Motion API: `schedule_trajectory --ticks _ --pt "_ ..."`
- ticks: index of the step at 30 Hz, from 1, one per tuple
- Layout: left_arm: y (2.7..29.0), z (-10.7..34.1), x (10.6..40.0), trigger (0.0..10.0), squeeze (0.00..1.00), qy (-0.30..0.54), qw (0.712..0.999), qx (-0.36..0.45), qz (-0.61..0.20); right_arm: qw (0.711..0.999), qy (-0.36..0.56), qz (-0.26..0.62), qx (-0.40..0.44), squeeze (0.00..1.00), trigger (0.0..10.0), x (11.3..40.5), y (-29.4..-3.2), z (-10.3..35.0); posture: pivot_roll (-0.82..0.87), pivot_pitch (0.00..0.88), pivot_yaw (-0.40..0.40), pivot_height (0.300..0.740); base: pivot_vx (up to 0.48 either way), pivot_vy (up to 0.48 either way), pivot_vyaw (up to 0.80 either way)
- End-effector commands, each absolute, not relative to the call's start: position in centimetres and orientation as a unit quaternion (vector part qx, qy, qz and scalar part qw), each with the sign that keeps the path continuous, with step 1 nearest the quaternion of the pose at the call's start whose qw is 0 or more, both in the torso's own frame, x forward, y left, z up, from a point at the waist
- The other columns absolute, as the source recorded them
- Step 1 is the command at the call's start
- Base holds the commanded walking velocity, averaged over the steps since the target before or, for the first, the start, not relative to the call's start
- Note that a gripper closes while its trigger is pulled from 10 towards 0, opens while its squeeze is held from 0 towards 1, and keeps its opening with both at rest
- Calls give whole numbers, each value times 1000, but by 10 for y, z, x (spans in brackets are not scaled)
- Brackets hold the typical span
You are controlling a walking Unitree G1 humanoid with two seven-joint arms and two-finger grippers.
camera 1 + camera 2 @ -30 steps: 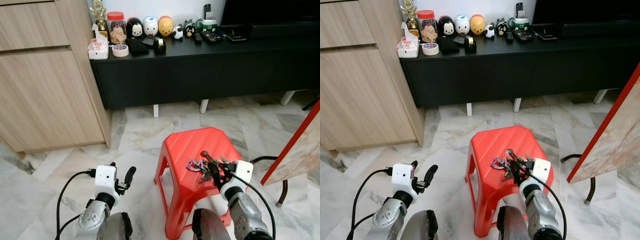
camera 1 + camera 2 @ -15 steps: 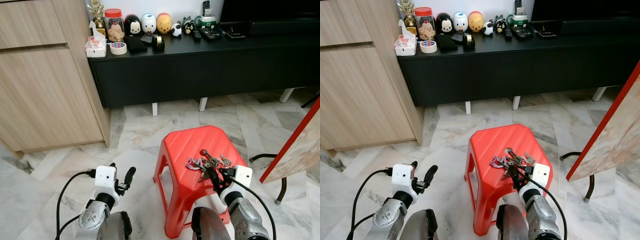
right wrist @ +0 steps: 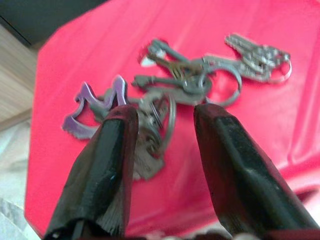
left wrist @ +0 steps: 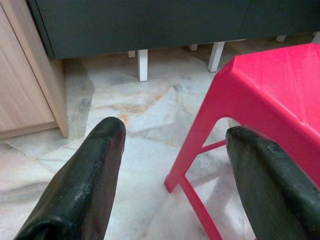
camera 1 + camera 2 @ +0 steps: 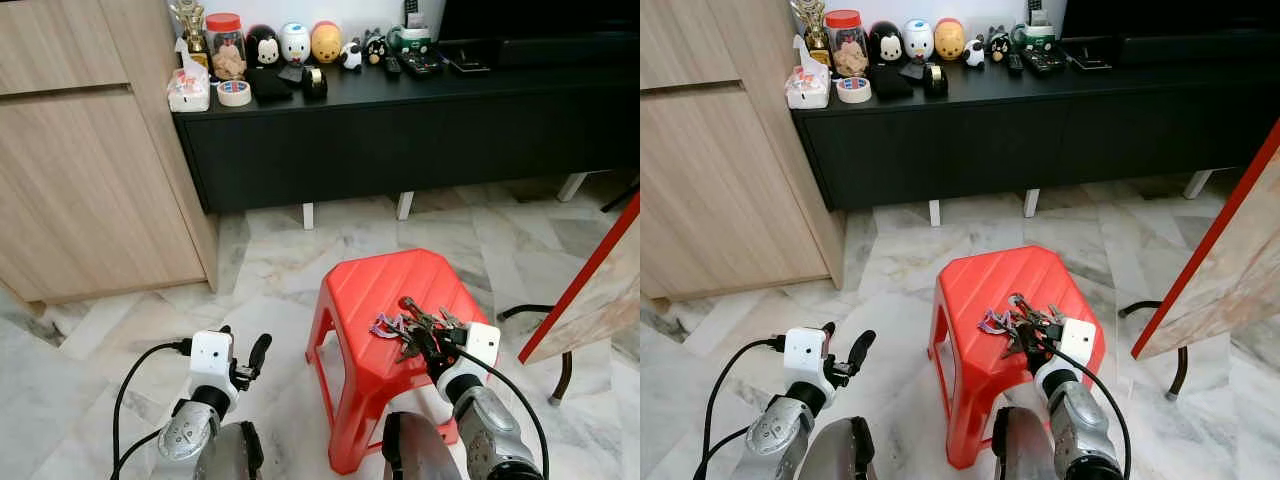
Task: Hang keys on a hook
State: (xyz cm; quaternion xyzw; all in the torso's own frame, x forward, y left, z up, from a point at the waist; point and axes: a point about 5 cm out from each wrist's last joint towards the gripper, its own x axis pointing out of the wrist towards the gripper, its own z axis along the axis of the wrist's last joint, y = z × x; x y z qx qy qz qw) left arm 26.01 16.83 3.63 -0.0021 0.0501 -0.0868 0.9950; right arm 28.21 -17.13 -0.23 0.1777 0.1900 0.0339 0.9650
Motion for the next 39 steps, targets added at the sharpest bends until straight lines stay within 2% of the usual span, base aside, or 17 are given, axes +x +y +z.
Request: schedule_trajectory --ticks 1,16,19,39 --pt "168 34 260 10000 0 56 994 8 -90 964 201 30 171 0 10000 281 -173 -4 27 58 -25 562 0 0 0" --pt "168 32 259 10000 0 61 993 18 -95 964 203 28 170 0 10000 282 -173 -5 27 56 -22 562 0 0 0" --pt "168 32 258 10000 0 61 994 20 -93 964 203 30 170 0 0 283 -172 -4 27 56 -22 562 0 0 0" --pt "169 29 259 10000 0 71 992 33 -98 963 204 30 173 0 0 284 -170 -5 31 51 -20 562 0 0 0"
